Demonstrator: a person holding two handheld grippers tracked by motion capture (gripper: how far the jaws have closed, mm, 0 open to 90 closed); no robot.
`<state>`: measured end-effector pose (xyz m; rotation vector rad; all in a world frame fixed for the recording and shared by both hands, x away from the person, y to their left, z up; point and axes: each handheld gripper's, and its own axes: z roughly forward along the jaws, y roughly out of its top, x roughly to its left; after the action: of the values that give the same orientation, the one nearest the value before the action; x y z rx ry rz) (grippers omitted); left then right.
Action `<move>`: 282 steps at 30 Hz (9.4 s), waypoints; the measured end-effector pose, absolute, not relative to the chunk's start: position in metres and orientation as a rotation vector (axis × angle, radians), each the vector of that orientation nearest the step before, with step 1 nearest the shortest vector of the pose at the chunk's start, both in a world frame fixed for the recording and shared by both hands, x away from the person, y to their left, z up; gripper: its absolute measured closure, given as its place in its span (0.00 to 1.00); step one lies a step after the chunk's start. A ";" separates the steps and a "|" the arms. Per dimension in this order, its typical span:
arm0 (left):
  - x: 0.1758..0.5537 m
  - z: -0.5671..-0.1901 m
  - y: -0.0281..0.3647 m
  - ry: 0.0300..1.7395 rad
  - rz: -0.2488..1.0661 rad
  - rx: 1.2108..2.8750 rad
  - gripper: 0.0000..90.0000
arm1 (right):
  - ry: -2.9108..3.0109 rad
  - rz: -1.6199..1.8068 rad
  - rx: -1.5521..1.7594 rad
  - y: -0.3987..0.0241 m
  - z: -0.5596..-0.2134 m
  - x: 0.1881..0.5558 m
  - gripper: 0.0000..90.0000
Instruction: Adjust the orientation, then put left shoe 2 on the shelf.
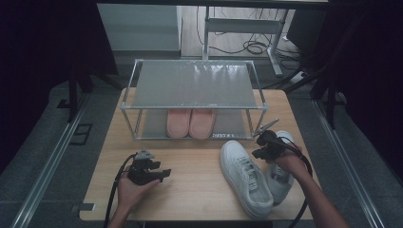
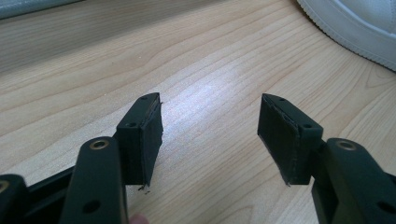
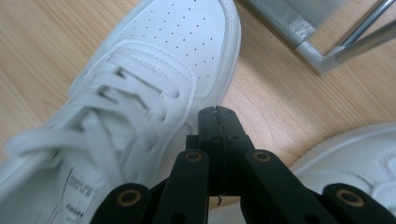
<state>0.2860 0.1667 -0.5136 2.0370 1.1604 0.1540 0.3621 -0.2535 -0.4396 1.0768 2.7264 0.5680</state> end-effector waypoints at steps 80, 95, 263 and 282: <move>0.286 -0.512 0.170 1.165 0.159 2.027 0.45 | 2.713 0.754 0.996 -0.248 -0.423 0.341 1.00; 0.286 -0.512 0.170 1.163 0.140 2.014 0.46 | 2.656 0.900 0.980 -0.278 -0.415 0.302 0.99; 0.286 -0.512 0.173 1.168 0.145 2.015 0.46 | 2.399 1.411 0.820 -0.174 -0.313 0.315 0.91; 0.286 -0.511 0.174 1.165 0.139 2.008 0.46 | 2.315 1.450 0.884 -0.149 -0.269 0.361 0.91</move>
<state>0.2857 0.1744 -0.5110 2.0078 1.1653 0.1391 0.3607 -0.1485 -0.2693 0.8837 2.3146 1.4495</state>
